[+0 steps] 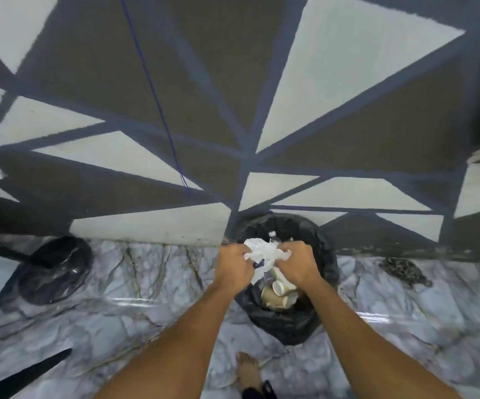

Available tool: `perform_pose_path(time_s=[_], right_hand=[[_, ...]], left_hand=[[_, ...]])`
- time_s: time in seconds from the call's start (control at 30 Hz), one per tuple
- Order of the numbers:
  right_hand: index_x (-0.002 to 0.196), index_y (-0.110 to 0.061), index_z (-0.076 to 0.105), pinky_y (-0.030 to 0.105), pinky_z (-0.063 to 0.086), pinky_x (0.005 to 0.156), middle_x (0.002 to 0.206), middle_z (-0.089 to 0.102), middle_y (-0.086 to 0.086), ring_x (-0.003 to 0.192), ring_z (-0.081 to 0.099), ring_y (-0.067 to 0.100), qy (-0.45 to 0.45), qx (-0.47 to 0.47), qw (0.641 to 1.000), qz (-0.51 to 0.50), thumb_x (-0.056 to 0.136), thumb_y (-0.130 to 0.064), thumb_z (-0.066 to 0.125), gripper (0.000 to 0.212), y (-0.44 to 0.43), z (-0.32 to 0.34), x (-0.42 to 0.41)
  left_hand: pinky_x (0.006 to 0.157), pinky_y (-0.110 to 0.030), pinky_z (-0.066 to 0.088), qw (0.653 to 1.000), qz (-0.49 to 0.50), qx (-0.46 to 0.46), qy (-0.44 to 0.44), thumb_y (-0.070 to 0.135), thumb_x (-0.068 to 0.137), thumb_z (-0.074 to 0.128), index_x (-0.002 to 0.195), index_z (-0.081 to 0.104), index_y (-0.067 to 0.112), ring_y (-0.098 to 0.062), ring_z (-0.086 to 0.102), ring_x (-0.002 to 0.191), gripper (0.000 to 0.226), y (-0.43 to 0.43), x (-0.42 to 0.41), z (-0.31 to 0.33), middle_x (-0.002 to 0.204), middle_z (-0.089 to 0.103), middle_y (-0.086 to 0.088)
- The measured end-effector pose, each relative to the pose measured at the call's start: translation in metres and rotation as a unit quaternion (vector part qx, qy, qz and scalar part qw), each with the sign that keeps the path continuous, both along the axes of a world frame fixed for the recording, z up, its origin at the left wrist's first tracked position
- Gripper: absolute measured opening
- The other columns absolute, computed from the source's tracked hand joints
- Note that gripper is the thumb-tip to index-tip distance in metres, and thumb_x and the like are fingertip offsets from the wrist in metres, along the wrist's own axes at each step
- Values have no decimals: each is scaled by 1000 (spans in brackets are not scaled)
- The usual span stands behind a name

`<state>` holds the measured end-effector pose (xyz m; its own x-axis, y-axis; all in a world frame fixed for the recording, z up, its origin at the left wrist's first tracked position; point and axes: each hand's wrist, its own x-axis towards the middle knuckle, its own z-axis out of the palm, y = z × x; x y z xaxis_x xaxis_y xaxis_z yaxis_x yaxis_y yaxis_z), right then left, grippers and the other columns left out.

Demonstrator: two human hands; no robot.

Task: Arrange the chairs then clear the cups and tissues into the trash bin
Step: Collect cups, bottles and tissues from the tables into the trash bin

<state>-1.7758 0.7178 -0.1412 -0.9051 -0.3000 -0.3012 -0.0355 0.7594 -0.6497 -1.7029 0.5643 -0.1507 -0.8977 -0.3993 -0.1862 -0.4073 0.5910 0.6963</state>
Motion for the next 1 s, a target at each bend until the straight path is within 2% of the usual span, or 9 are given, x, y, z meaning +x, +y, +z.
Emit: perform_pose_path(time_s=[0.1, 0.17, 0.23, 0.33, 0.43, 0.53, 0.67, 0.8, 1.0], right_hand=[[52, -12, 61, 34, 47, 55, 57, 64, 4, 57, 54, 13, -31, 1, 999, -31, 68, -3, 66, 19, 24, -31, -12], [60, -15, 68, 33, 50, 59, 67, 70, 5, 66, 61, 17, -49, 8, 998, -44, 70, -1, 66, 17, 37, -51, -16], [74, -12, 74, 27, 48, 60, 69, 68, 0, 68, 60, 17, -72, 9, 996, -52, 73, 1, 66, 15, 46, -65, -20], [88, -9, 76, 25, 50, 68, 82, 73, 5, 77, 64, 21, -84, 13, 994, -69, 76, 0, 65, 18, 54, -85, -27], [103, -10, 75, 16, 42, 75, 103, 74, 7, 94, 65, 24, -85, 27, 992, -86, 78, -3, 67, 27, 60, -100, -34], [102, -7, 74, 10, 34, 69, 103, 73, 10, 94, 65, 25, -88, 21, 990, -105, 79, -1, 66, 26, 65, -114, -39], [119, -9, 67, 7, 35, 76, 114, 70, 9, 104, 63, 23, -121, 10, 987, -109, 78, -1, 70, 42, 73, -129, -43], [135, -13, 56, 19, 44, 93, 129, 62, 8, 116, 60, 18, -190, 12, 976, -103, 78, -9, 76, 61, 84, -148, -39], [124, -12, 65, 31, 46, 102, 120, 67, 3, 114, 61, 20, -180, 35, 979, -87, 76, -15, 79, 50, 88, -150, -33]], left_hand=[[75, -35, 57, 999, -28, 16, -13, -6, 73, 62, 86, 80, 4, -21, 68, 79, 24, 25, -26, -25, 88, 76, -11], [74, -32, 57, 999, -44, 16, -26, -5, 70, 62, 86, 80, 6, -22, 70, 80, 26, 39, -37, -45, 88, 77, -10], [72, -28, 56, 996, -65, 22, -51, -3, 70, 63, 87, 80, 10, -20, 70, 80, 28, 50, -48, -66, 88, 77, -7], [74, -24, 54, 993, -79, 27, -81, -1, 70, 71, 93, 80, 11, -21, 70, 83, 27, 61, -61, -94, 91, 76, -6], [86, -32, 56, 993, -72, 37, -88, 0, 71, 75, 109, 74, 12, -24, 69, 96, 40, 68, -71, -112, 106, 74, -9], [91, -29, 53, 991, -77, 41, -103, -3, 75, 70, 119, 70, 8, -27, 66, 104, 45, 73, -81, -117, 116, 70, -12], [95, -30, 51, 979, -123, 36, -159, 7, 80, 70, 131, 61, 14, -26, 62, 112, 53, 79, -89, -128, 128, 62, -12], [95, -30, 51, 971, -141, 32, -193, 6, 78, 67, 133, 60, 16, -25, 58, 116, 55, 81, -87, -131, 134, 56, -11], [92, -27, 51, 973, -115, 40, -198, 10, 77, 70, 125, 66, 15, -23, 64, 110, 49, 73, -71, -125, 127, 62, -10]])
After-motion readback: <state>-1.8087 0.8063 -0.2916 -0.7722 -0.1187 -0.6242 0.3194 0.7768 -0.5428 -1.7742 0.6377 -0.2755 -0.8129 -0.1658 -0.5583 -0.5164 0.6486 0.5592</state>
